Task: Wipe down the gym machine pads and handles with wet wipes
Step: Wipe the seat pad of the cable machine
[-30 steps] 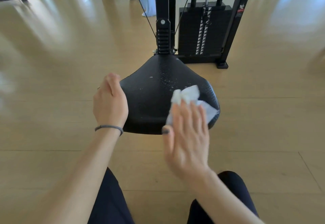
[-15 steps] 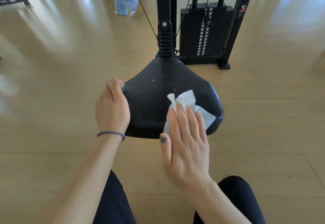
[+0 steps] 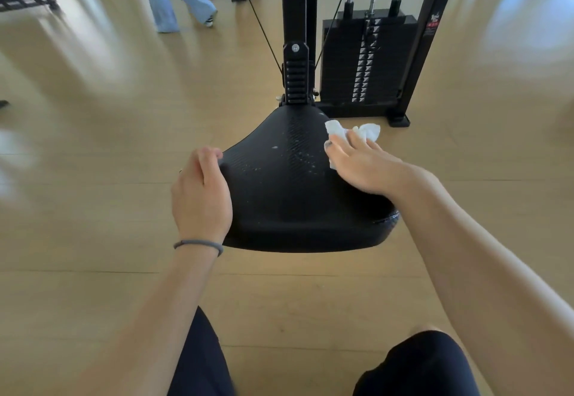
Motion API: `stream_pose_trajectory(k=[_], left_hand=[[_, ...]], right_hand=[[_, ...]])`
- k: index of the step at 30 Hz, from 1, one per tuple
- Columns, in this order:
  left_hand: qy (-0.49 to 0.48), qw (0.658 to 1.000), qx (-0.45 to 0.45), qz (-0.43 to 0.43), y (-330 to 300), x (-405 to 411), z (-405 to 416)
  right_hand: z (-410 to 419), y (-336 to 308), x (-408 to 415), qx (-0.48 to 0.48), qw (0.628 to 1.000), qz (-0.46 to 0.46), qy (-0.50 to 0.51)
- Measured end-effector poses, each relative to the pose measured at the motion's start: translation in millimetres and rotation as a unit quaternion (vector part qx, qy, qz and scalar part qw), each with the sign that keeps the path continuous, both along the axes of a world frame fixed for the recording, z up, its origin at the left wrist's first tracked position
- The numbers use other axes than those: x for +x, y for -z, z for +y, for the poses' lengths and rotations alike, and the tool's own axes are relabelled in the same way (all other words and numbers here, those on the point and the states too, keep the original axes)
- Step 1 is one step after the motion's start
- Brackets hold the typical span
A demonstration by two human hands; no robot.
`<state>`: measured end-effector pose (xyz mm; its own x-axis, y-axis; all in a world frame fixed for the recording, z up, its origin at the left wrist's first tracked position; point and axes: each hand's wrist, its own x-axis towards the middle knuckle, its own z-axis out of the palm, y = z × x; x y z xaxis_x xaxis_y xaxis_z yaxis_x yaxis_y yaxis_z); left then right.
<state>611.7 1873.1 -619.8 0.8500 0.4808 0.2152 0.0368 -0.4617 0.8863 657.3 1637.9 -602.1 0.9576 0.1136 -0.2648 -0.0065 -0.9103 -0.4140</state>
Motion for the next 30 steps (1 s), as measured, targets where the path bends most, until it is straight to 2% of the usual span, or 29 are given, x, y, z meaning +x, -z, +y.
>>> stream_pose_trajectory(k=[1, 4, 7, 9, 11, 15, 17, 20, 22, 25, 27, 30], left_hand=[[-0.003, 1.0, -0.011, -0.003, -1, -1, 0], [-0.013, 1.0, -0.027, -0.004, -1, 0, 0], [-0.021, 0.999, -0.023, 0.01, -2, 1, -1], [-0.022, 1.0, -0.01, 0.019, -3, 0, -3], [-0.02, 1.0, 0.0, 0.021, -4, -2, -3], [-0.012, 1.0, 0.0, 0.023, -4, -2, -2], [-0.012, 0.999, 0.005, 0.034, -5, -1, -1], [-0.015, 0.999, 0.012, 0.047, -7, -2, -2], [-0.015, 0.998, 0.024, 0.057, -7, -2, -3], [-0.012, 0.998, 0.035, 0.055, -9, -4, -5], [-0.008, 0.998, 0.031, 0.055, -9, -4, -6], [-0.002, 0.999, 0.012, 0.047, -11, -4, -5]], right_hand=[[1, 1, 3, -0.008, 1.0, 0.004, 0.002], [1, 8, -40, -0.068, 0.994, -0.081, -0.02], [-5, 15, -90, -0.046, 0.991, -0.124, -0.024], [-9, 11, -83, -0.055, 0.993, -0.094, -0.043], [-9, 14, -50, -0.068, 0.991, -0.102, -0.054], [1, 6, 5, -0.069, 0.997, -0.023, -0.035], [7, 5, -11, -0.082, 0.995, -0.05, -0.042], [19, 2, -73, -0.046, 0.989, -0.103, -0.09], [21, 1, -91, -0.039, 0.987, -0.088, -0.129], [23, 3, -52, -0.056, 0.985, -0.068, -0.148], [30, 2, -20, -0.072, 0.989, -0.033, -0.124], [43, 3, -32, -0.06, 0.989, -0.07, -0.114]])
